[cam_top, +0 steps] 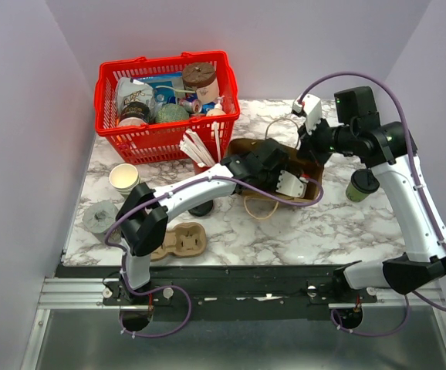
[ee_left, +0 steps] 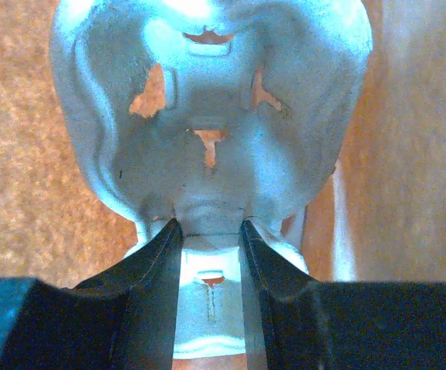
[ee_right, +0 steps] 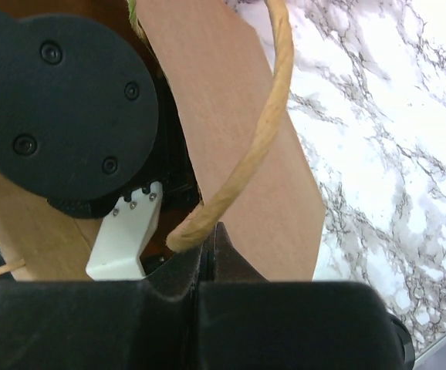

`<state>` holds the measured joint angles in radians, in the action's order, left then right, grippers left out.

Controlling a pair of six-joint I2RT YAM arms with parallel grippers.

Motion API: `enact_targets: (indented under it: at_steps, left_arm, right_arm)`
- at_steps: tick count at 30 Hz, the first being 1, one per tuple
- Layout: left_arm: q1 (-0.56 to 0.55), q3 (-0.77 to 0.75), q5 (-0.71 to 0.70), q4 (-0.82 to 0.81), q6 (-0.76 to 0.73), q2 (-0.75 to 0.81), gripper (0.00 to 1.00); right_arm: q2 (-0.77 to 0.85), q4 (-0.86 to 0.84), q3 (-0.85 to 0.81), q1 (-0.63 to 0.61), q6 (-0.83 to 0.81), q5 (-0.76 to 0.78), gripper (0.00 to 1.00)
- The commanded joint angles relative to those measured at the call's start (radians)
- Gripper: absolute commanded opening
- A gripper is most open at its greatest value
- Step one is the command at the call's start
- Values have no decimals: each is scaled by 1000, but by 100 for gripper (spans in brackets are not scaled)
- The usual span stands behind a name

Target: Pack the takeout coffee

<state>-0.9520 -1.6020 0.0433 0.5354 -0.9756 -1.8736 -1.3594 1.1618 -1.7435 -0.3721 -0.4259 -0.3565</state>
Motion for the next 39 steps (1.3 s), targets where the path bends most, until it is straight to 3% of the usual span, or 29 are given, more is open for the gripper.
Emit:
enact_targets:
  at_steps: [1,17,25,30,33,37,39]
  left_arm:
    - [1,4,-103,-97,-37,-39,0]
    - [2,-7,-198,-152,-58,-75,0]
    - [-46,-24,-60,109,31,51,0]
    - [-48,-97,16,234,100,4,0]
    - [-38,-154,76,297,83,-42,0]
    - [-24,-216,87,328,52,-99,0]
    - [-18,-219,93,314,32,-111,0]
  right_arm:
    - [-17,-27,-62,-4,32,-4,0]
    - [-3,96,-88,-5,33,-203,1]
    - [42,210,-54,-7,160,-321,1]
    - [16,194,-82,-4,188,-280,0]
    - [-20,180,-83,-5,179,-197,11]
    - [-66,164,-157,-2,187,-90,35]
    - [-110,182,-244,12,176,-90,38]
